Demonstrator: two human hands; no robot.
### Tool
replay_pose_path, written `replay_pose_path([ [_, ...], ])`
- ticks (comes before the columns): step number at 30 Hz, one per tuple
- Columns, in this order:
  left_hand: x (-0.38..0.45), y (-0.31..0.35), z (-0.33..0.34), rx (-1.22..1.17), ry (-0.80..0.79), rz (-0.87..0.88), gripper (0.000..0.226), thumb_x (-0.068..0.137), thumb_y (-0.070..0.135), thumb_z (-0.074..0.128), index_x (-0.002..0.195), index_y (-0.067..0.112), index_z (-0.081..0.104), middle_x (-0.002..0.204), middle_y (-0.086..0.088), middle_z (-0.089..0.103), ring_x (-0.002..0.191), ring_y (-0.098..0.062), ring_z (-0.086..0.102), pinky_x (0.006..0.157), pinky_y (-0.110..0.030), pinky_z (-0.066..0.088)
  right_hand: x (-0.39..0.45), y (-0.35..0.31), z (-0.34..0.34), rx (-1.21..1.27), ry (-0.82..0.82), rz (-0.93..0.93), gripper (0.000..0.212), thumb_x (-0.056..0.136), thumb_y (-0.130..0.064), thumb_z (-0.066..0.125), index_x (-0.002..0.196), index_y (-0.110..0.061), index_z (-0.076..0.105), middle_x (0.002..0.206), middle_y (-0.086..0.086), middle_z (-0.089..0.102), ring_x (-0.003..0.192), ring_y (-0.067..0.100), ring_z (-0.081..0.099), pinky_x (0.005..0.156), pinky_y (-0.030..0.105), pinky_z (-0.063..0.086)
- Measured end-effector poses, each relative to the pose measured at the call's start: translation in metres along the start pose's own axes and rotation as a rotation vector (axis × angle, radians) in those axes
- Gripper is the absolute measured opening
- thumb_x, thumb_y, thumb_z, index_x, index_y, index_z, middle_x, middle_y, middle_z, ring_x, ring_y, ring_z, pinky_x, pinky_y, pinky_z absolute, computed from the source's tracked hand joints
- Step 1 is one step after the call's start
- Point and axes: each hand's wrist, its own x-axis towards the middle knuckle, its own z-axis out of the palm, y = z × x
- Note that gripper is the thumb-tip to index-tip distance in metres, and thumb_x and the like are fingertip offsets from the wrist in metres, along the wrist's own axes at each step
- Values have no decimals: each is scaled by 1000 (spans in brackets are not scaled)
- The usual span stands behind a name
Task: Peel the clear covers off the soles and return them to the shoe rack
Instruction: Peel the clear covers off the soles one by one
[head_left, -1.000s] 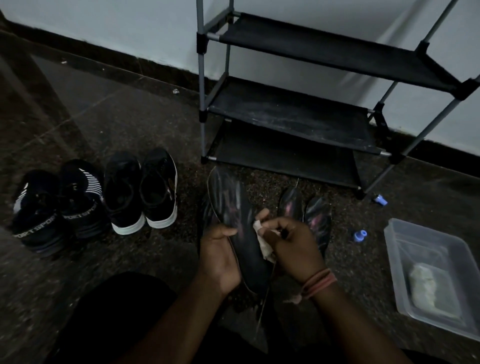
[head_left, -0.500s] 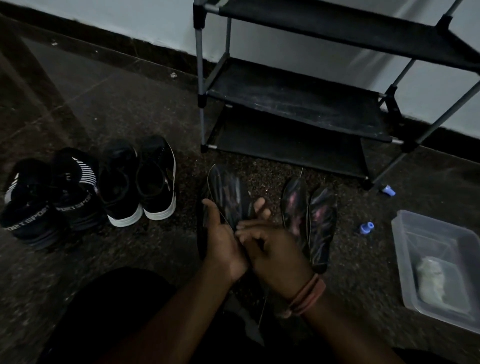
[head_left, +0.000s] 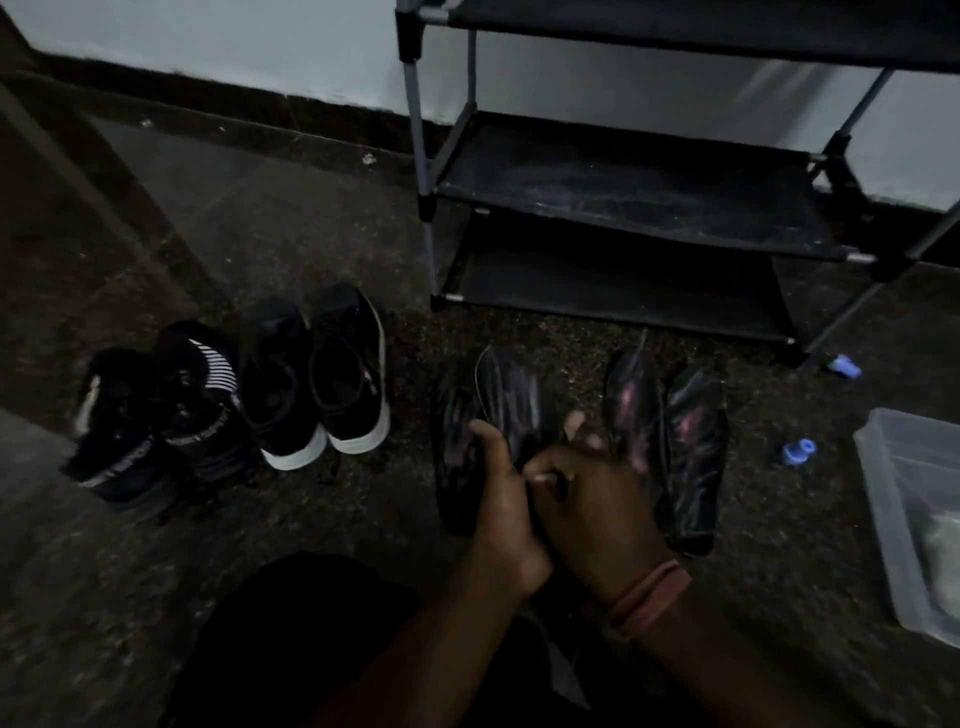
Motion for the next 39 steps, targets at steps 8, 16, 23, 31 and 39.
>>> replay_pose_path([
  [8,7,-11,-5,59,6,-48,71,97,64,42,130,7,69,140,-18,62,131,-31,59,111,-44,43,11,11,-11,-79,101,44,13,82,-7,62,78,-15,70,78,5,69,73,21,65,72,37,53],
  [16,6,-8,-4,47,-34,-24,61,102,56,37,122,12,74,133,-13,68,118,-25,68,104,-43,46,15,16,-13,-132,204,36,11,82,-7,55,78,-10,65,78,10,64,73,27,61,67,35,48],
  [23,6,-7,-2,-7,-75,3,66,104,58,31,112,13,79,121,-13,73,107,-25,73,91,-39,56,21,26,-16,-13,257,113,12,82,-2,59,82,-11,66,82,8,67,76,23,63,71,38,51],
  [31,12,-5,-6,-40,-48,-1,68,103,59,33,128,7,69,133,-17,66,120,-31,67,104,-46,44,23,29,-15,-6,289,27,14,80,0,62,78,-13,66,78,5,68,74,19,63,71,35,50],
  [39,9,-1,-2,4,-39,5,67,103,59,34,139,9,61,136,-16,65,124,-29,64,109,-47,41,23,31,-12,20,254,38,16,82,0,60,78,-13,67,77,4,70,71,19,65,68,33,51],
])
